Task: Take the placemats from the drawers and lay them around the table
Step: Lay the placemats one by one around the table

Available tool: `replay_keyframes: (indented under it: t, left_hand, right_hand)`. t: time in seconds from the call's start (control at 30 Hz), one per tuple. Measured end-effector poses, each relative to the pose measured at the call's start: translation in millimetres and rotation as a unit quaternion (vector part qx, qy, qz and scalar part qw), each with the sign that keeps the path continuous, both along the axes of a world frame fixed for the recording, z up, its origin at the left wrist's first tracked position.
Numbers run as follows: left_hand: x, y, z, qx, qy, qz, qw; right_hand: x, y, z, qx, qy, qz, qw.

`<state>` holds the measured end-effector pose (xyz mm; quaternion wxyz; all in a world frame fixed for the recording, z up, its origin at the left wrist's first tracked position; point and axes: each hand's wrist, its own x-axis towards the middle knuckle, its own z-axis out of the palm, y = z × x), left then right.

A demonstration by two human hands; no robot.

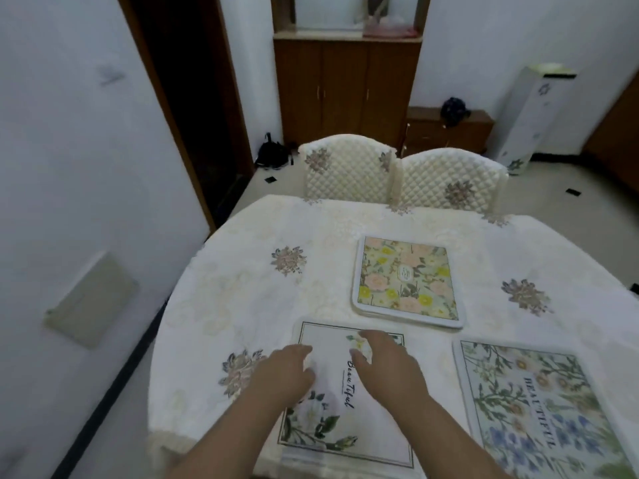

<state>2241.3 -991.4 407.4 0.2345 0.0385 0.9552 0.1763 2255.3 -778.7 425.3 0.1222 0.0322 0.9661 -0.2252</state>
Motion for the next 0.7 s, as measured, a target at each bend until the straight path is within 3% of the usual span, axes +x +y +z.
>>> replay_keyframes:
  t: [0.1, 0.2, 0.33, 0.7]
  left_hand:
    - [45, -19, 38, 0.073, 0.076, 0.090, 0.990]
    - [89, -55, 67, 0.052, 0.104, 0.142, 0.983]
    - [129, -108, 88, 0.032, 0.111, 0.195, 0.974]
    - [143, -263, 90, 0.028, 0.136, 0.211, 0.968]
  right_hand:
    - [21, -10, 34, -0.054, -0.028, 0.040, 0.997]
    - [42, -21, 52, -0.055, -0.066, 0.095, 0.992]
    - [52, -48, 70, -0.020, -0.054, 0.149, 0.987]
    - [40, -212, 84, 0.031, -0.004, 0.209, 0.977]
